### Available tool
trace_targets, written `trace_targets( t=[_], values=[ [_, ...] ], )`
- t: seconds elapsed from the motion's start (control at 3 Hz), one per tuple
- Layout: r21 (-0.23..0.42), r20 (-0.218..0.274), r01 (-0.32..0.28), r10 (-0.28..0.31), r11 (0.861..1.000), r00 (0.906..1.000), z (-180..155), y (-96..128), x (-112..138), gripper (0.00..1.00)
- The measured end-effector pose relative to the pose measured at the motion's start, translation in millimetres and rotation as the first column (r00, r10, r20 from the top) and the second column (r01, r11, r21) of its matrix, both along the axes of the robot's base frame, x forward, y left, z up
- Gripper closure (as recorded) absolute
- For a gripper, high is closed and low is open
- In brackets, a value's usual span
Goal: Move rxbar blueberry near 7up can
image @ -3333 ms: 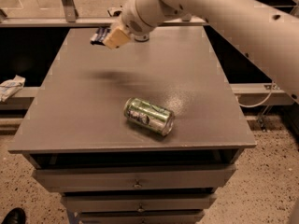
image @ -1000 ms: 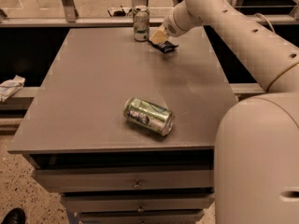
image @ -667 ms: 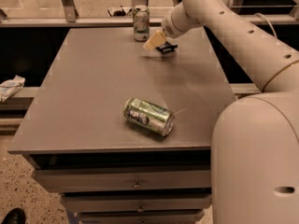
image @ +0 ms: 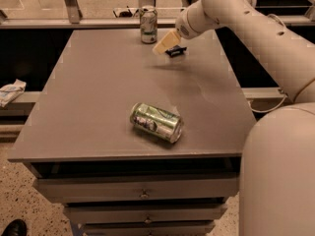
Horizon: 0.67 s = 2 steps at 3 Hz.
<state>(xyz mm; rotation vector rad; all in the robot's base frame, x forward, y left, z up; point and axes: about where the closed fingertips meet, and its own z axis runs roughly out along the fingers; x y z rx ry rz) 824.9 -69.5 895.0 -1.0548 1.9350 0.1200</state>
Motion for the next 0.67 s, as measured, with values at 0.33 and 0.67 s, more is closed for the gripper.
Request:
trace_targets(
  t=[0.33, 0.67],
  values=[
    [0.072, 0.041, -0.011, 0.008, 0.997, 0.9991, 27.1, -8.8, -26.1, 0.0],
    [0.212, 0.106, -0.011, -0.012, 0.977, 0.9943, 62.2, -39.7, -67.7, 0.0]
  ],
)
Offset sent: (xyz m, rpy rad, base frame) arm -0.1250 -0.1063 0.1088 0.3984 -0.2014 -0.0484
